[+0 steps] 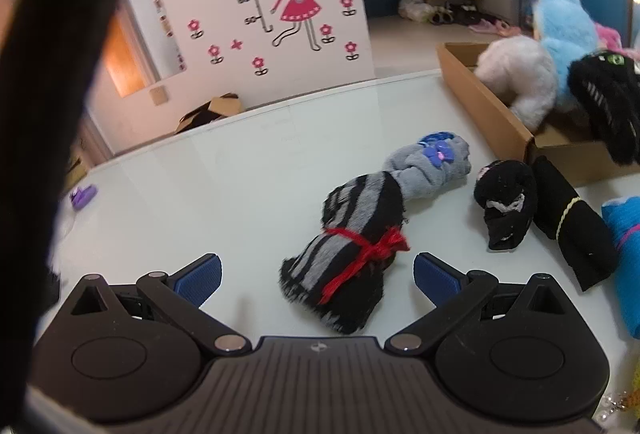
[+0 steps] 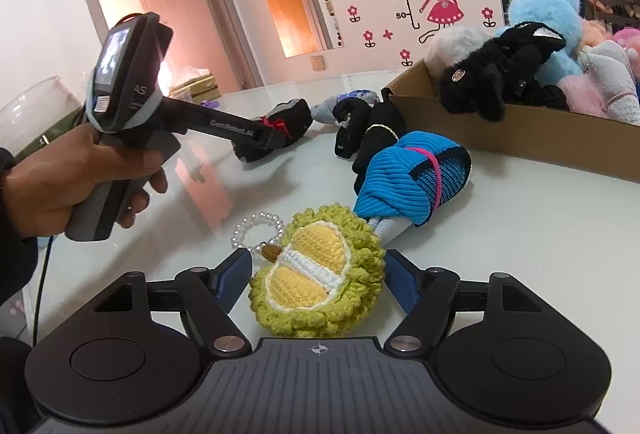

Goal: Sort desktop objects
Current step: 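Grasp the striped red-ribbon sock bundle with the left gripper while the right grasps the green durian keychain, then carry the striped sock bundle and durian keychain into the box and release both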

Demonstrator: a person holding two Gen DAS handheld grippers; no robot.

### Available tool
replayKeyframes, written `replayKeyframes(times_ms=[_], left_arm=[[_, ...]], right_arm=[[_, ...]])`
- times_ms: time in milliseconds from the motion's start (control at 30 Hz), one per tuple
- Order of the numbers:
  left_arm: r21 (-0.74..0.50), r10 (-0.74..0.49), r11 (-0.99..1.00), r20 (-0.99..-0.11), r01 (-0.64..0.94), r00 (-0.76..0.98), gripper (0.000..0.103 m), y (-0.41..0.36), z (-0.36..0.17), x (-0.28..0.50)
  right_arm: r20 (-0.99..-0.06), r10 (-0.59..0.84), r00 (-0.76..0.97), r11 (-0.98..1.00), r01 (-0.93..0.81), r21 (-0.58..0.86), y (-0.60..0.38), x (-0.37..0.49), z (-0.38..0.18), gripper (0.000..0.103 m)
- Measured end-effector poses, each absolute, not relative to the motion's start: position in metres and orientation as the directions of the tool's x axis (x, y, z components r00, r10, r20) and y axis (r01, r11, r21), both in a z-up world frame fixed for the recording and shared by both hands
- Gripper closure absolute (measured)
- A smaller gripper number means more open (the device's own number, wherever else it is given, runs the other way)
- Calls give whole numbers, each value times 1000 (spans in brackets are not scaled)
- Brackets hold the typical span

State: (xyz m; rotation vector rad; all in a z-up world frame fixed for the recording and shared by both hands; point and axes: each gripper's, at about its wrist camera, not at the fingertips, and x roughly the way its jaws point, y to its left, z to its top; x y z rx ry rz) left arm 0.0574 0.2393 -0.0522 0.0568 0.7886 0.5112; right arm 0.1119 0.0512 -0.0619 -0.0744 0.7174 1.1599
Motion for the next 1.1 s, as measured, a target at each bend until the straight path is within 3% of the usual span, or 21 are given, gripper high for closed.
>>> replayKeyframes(times_ms=[233, 300, 333, 367, 400, 433, 500, 1100], left_arm=[[235, 436, 890, -693, -391, 574, 1, 251, -61, 72], [205, 419, 895, -691, -396, 589, 3, 255, -63, 70], [188, 412, 896, -692, -403, 592, 9, 257, -63, 69], [172, 402, 899, -691, -403, 601, 26, 258, -62, 69], [162, 390, 905, -690, -394, 610, 32, 258, -60, 68], [165, 384, 909, -688, -382, 615, 59, 256, -59, 69], [204, 403, 906, -682, -371, 611, 61, 249, -59, 70], [149, 363, 924, -630, -352, 686, 62, 219, -32, 30]], right_arm=[[-552, 807, 209, 433, -845, 313, 53, 115, -62, 25], [-558, 802, 214, 437, -847, 302, 54, 115, -61, 29], [-558, 800, 219, 440, -847, 299, 55, 114, -61, 32], [-559, 799, 220, 442, -846, 298, 56, 114, -61, 37], [-560, 799, 218, 440, -848, 297, 56, 114, -61, 38], [-561, 799, 215, 436, -850, 296, 57, 114, -61, 39], [-555, 803, 219, 437, -849, 297, 55, 113, -60, 49], [-481, 853, 201, 407, -833, 374, 33, 113, -50, 52]])
